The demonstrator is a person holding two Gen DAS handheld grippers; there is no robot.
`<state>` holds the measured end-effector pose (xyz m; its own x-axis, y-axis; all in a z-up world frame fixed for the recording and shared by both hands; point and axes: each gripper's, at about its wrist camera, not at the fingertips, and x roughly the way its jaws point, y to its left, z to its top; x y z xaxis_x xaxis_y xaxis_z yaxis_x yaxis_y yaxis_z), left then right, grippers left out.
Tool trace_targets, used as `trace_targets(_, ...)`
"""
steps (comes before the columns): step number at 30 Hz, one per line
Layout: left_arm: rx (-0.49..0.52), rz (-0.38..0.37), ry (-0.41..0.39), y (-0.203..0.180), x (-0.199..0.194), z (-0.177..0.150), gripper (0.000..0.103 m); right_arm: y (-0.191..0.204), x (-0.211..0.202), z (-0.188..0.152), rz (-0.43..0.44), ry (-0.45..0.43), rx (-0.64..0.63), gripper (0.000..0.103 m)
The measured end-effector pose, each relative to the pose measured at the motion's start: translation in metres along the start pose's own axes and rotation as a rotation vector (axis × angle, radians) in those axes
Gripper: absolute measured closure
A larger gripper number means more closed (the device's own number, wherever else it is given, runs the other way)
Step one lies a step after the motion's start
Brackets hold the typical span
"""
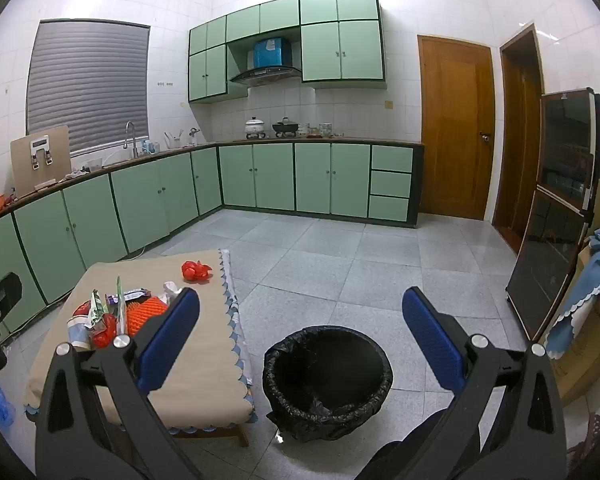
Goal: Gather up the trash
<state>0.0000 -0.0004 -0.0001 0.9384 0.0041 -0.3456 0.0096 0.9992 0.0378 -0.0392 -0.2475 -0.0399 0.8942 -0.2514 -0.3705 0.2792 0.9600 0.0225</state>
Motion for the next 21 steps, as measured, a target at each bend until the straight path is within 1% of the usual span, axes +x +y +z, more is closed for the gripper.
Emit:
trace_targets(10,-0.008,0.004,-0.004,0.003,-0.010,-0.002,0.006,-0.002,0.001,-0.003,-0.005,0.000,-0.003,0.005)
trace_targets(12,-0.003,-0.001,0.017,0.001,0.007,-0.005,0.006,-0.004,-0.001,-0.003,-0.003,-0.001,-0.003,0.005)
trace_targets(21,-0.003,-0.002,0.023,0.003,0.008,-0.003,0.006,-0.003,-0.002,-0.002,-0.004,0.000,-0.004,0.005)
